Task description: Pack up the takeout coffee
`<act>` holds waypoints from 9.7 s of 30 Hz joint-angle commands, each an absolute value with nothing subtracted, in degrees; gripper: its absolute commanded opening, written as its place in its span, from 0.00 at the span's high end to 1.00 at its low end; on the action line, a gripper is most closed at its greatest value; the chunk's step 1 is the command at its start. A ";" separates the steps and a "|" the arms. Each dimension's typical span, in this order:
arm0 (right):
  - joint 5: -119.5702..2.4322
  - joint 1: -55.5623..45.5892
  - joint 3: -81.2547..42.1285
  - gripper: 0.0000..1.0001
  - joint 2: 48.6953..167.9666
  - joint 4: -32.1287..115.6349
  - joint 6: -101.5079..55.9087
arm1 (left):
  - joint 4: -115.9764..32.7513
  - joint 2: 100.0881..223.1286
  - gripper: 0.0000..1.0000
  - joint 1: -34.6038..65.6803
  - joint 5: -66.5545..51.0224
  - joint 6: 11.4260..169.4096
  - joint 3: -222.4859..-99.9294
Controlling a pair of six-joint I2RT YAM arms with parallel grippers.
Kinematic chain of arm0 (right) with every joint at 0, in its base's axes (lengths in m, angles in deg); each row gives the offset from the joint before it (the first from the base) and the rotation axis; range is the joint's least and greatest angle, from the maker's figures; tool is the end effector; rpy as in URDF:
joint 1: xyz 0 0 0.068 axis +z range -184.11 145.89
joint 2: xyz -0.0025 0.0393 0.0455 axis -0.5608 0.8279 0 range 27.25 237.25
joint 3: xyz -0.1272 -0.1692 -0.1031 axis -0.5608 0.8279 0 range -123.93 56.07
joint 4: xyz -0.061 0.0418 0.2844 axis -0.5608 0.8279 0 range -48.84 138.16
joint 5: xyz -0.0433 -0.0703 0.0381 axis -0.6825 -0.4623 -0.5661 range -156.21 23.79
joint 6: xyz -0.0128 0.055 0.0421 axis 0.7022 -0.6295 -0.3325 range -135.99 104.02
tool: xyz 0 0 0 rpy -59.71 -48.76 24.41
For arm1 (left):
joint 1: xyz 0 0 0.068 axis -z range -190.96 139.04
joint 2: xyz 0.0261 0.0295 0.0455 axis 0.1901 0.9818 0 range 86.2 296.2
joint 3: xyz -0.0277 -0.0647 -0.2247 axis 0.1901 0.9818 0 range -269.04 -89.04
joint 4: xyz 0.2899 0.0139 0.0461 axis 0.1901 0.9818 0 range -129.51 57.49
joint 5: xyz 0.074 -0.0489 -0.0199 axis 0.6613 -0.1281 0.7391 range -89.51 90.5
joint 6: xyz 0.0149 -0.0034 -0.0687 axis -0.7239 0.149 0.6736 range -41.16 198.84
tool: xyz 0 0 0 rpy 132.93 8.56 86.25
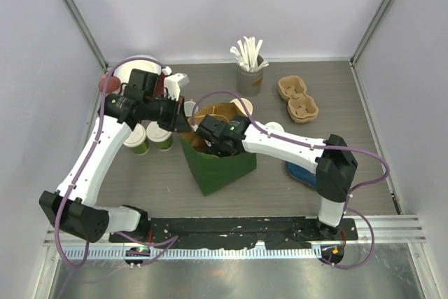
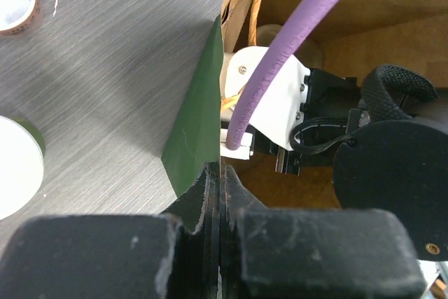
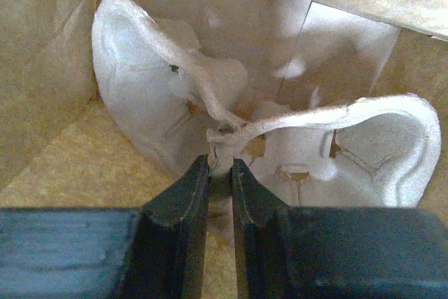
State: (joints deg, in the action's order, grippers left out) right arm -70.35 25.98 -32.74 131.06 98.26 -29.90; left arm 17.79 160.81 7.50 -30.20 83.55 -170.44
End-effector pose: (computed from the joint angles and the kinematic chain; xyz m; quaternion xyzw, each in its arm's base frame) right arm 0.2027 0.3442 0.1927 -0.3820 0.9103 0.0651 0.1456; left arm 0.2838 -0.1258 0.3280 0.1974 0.8904 -0.3094 0.2692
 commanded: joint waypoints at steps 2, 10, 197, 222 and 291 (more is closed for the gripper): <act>-69.29 25.83 -31.30 0.99 131.84 100.14 -35.49 | 18.84 157.83 1.00 10.04 -31.85 79.11 -175.26; -68.58 25.83 -29.98 0.99 134.56 99.43 -37.69 | 18.15 158.10 1.00 12.15 -26.58 74.09 -175.78; -72.28 18.09 -95.18 0.36 157.50 80.71 -35.58 | 13.75 167.94 0.41 -21.24 -17.42 67.59 -167.88; -72.45 17.92 -85.70 0.36 149.77 81.32 -33.30 | 14.28 181.04 0.57 -14.04 -17.96 67.85 -172.19; -67.88 27.32 -90.62 0.54 166.38 95.21 -26.62 | 18.06 164.95 1.00 -18.70 -26.75 65.30 -155.48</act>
State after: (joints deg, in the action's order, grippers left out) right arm -68.36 27.27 -88.02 165.33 93.56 -26.99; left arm 18.64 166.17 -18.38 -24.91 64.99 -155.25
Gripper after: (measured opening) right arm 0.473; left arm 0.009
